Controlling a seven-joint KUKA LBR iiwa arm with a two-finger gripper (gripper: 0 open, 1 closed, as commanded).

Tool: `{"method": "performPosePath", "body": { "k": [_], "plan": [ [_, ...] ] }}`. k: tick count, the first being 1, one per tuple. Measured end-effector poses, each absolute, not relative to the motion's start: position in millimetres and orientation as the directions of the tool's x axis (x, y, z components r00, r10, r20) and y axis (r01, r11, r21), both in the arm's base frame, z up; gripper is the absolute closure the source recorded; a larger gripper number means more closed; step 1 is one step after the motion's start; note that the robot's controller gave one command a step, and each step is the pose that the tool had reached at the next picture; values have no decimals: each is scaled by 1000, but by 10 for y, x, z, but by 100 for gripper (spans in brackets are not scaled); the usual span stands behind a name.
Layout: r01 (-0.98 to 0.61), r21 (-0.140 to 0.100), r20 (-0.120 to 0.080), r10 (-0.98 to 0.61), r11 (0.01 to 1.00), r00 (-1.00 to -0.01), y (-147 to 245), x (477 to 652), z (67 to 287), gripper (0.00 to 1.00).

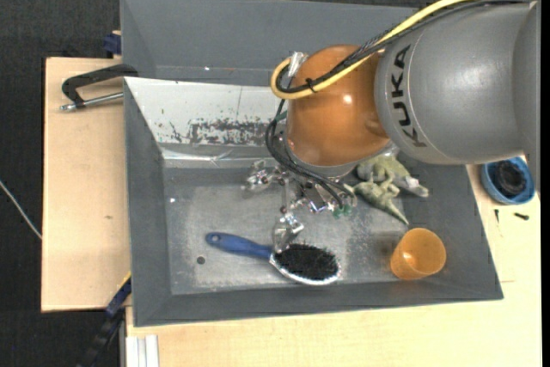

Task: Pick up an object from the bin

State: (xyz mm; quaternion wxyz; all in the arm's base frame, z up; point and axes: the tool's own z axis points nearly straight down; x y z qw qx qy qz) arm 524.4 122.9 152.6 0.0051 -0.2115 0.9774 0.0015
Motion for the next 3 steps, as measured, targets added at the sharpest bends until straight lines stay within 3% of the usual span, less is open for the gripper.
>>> {"method": "performPosePath", "body": {
  "k": [1,2,3],
  "plan": [
    [-736,10,-7,-736,677,-677,1126,5161,786,0],
    [-736,11,13,-736,677,-677,1068,5140,786,100],
    [-899,-9,-8,-900,437,-437,832,5673,1991,100]
  ]
}}
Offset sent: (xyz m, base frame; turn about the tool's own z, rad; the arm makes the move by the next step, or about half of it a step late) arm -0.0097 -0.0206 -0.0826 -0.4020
